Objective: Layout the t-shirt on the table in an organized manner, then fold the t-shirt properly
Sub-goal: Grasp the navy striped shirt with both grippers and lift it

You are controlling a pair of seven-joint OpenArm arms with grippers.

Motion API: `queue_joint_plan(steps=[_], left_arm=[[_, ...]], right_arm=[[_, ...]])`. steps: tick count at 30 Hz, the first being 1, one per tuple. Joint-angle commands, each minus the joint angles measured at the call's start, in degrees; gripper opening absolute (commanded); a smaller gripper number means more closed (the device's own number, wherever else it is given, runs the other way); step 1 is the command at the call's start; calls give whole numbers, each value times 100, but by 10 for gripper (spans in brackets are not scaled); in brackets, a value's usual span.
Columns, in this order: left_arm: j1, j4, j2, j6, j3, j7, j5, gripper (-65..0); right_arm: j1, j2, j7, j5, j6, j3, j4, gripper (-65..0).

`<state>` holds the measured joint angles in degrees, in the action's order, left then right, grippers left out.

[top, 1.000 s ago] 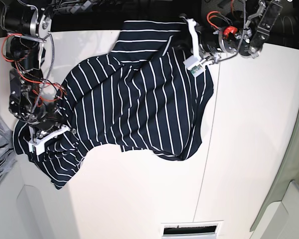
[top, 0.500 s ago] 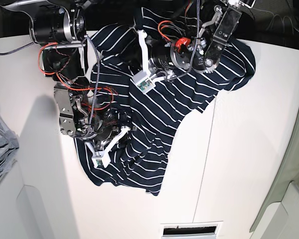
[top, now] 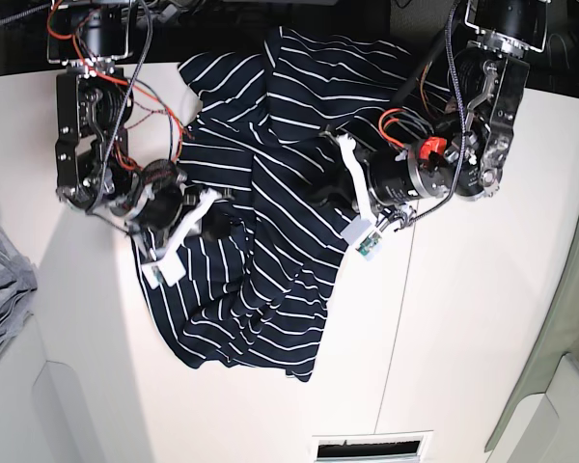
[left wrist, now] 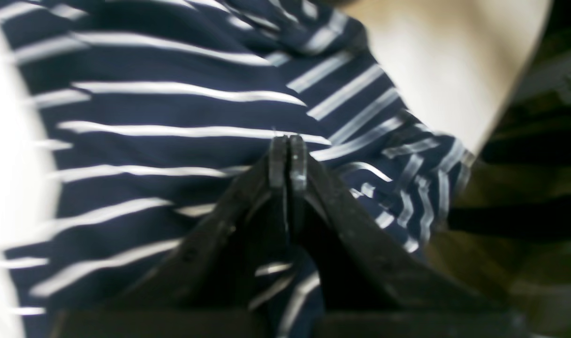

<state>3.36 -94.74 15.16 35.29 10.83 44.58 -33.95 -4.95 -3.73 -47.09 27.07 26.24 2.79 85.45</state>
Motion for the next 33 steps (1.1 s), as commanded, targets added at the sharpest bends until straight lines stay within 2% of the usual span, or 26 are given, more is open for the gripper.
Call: queue_joint_plan(steps=[1, 4, 7, 10, 14, 18, 21, 27, 30, 33], left_arm=[[-160, 0, 57, 7, -24, -114, -50, -650], [-468, 376, 50, 4, 2, -219, 42, -650], [-846, 1019, 0, 2, 109, -433, 76, -650], [-1202, 1703, -208, 4, 249, -498, 190, -650], [-1589, 2481, -476, 2, 509, -581, 544, -650], [-1939, 3126, -479, -17, 608, -739, 872, -650], [-2057, 3392, -313, -37, 608, -723, 962, -650], [-2022, 3394, 319, -57, 608, -505, 916, -650], [-1998, 3394, 595, -50, 608, -321, 579, -650], [-1998, 3394, 761, -39, 608, 111, 37, -650]], right_arm=[[175, 4, 66, 260, 181, -9, 188, -650], [706, 9, 105, 549, 404, -35, 317, -650], [951, 9, 188, 638, 424, -109, 319, -650], [1054, 11, 227, 553, 417, -321, 315, -650], [1150, 9, 229, -28, 350, -922, 223, -650], [1115, -11, 234, -820, 52, -1266, -68, -650], [1102, -286, 345, -1034, -74, -1185, -190, -650], [813, -920, 444, -1012, -199, -651, -203, -650], [514, -1137, 439, -1012, -245, -420, -304, -650], [85, -1366, 448, -1010, -247, -317, -756, -650]])
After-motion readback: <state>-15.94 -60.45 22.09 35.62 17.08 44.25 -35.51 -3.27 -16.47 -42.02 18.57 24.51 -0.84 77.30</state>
